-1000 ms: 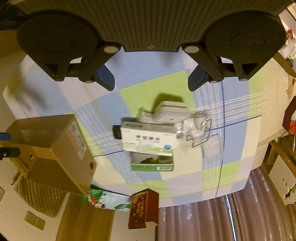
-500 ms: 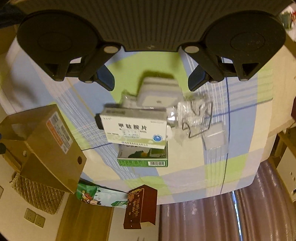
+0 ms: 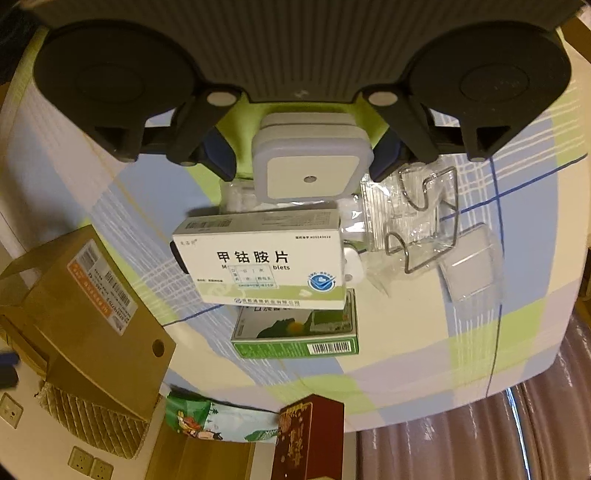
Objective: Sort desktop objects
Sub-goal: 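Grasp the white night-light with the left gripper while the right grasps the white medicine box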
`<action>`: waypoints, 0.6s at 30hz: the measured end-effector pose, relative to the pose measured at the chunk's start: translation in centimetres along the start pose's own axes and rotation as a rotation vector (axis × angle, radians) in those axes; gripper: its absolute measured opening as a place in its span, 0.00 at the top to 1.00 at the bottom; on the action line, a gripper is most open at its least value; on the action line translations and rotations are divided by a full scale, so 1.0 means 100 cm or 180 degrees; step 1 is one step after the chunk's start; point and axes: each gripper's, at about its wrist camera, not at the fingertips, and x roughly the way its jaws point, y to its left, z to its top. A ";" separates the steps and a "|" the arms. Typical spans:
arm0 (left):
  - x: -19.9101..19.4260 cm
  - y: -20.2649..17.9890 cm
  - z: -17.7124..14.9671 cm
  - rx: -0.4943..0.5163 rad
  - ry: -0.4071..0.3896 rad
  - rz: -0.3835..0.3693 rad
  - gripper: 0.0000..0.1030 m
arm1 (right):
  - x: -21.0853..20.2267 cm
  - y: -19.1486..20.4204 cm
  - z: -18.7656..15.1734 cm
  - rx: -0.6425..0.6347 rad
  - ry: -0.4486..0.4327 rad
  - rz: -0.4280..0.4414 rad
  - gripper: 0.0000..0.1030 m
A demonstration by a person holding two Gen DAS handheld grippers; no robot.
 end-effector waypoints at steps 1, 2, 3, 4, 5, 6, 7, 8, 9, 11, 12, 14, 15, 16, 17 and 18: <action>0.002 0.001 0.000 0.0001 -0.0001 -0.0005 0.35 | 0.009 0.010 0.006 -0.0215 0.0035 0.0117 0.09; 0.003 0.001 -0.001 0.0007 -0.0007 -0.0005 0.40 | 0.019 0.021 0.011 -0.0423 0.0077 0.0215 0.09; 0.003 0.002 -0.002 0.0004 -0.0014 -0.0010 0.40 | 0.029 0.032 0.014 -0.0646 0.0129 0.0299 0.09; 0.003 0.003 -0.002 -0.0009 -0.0024 -0.0026 0.40 | 0.040 0.043 0.015 -0.0874 0.0188 0.0381 0.09; 0.002 0.004 -0.003 -0.0013 -0.0031 -0.0028 0.40 | 0.052 0.053 0.016 -0.1097 0.0255 0.0459 0.09; 0.000 0.004 -0.004 -0.0007 -0.0037 -0.0017 0.40 | 0.063 0.062 0.017 -0.1287 0.0326 0.0524 0.09; -0.002 0.004 -0.006 -0.0001 -0.0042 -0.0006 0.40 | 0.075 0.070 0.017 -0.1456 0.0410 0.0595 0.09; -0.005 0.004 -0.007 0.0003 -0.0053 0.0004 0.40 | 0.088 0.078 0.016 -0.1609 0.0509 0.0672 0.09; -0.009 0.004 -0.009 0.0003 -0.0067 0.0014 0.40 | 0.102 0.084 0.016 -0.1736 0.0613 0.0737 0.09; -0.019 0.004 -0.013 -0.0022 -0.0090 0.0025 0.40 | 0.129 0.092 0.013 -0.1914 0.0793 0.0820 0.09; -0.024 0.005 -0.015 -0.0045 -0.0098 0.0035 0.40 | 0.140 0.095 0.011 -0.1977 0.0852 0.0843 0.09; -0.034 0.005 -0.018 -0.0092 -0.0114 0.0055 0.40 | 0.164 0.101 0.008 -0.2120 0.0975 0.0883 0.09; -0.038 0.006 -0.020 -0.0115 -0.0122 0.0068 0.40 | 0.174 0.103 0.007 -0.2176 0.1020 0.0894 0.09; -0.042 0.006 -0.021 -0.0133 -0.0127 0.0084 0.40 | 0.183 0.105 0.006 -0.2223 0.1052 0.0909 0.09; -0.045 0.006 -0.022 -0.0151 -0.0128 0.0098 0.40 | 0.193 0.106 0.005 -0.2254 0.1083 0.0935 0.09; -0.048 0.006 -0.023 -0.0175 -0.0130 0.0114 0.40 | 0.199 0.107 0.005 -0.2272 0.1103 0.0972 0.09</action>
